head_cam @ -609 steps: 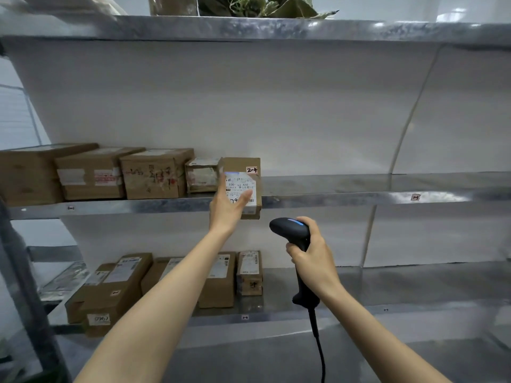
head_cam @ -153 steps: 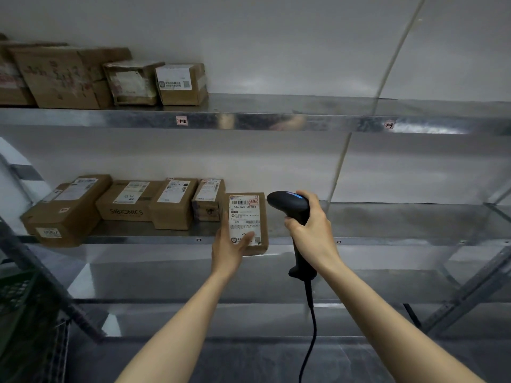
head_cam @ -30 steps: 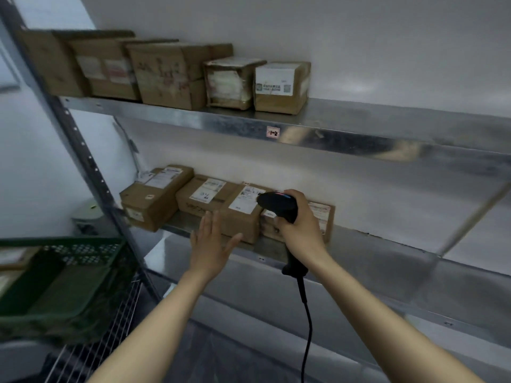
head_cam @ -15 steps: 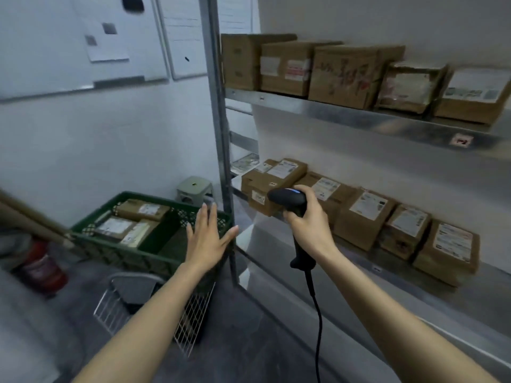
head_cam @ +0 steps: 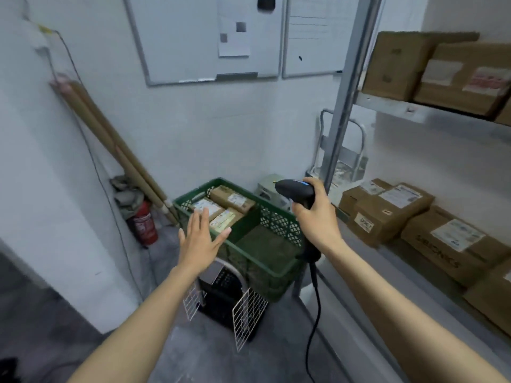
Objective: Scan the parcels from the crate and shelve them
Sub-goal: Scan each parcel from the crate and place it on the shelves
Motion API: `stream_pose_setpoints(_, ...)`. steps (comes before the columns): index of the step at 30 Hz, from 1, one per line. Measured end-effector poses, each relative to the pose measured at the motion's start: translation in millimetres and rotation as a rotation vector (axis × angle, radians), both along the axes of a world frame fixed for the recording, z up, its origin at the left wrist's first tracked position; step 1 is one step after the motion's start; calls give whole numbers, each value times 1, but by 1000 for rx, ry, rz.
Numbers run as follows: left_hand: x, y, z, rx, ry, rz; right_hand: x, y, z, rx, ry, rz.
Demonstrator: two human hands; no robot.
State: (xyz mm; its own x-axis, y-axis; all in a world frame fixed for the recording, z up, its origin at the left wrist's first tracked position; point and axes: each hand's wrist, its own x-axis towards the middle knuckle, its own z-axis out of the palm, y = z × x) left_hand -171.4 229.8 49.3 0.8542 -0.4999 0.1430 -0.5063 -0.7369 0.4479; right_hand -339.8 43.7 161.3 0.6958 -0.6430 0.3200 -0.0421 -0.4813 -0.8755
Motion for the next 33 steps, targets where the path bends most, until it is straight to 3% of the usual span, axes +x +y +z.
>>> stream_pose_setpoints(16,138,-32,-35,-6,83,233,188,-68,-25,78,32,190)
stream_pose_setpoints(33,294,-65,-90,-62,316,244,364,-73,-74,77,181,195)
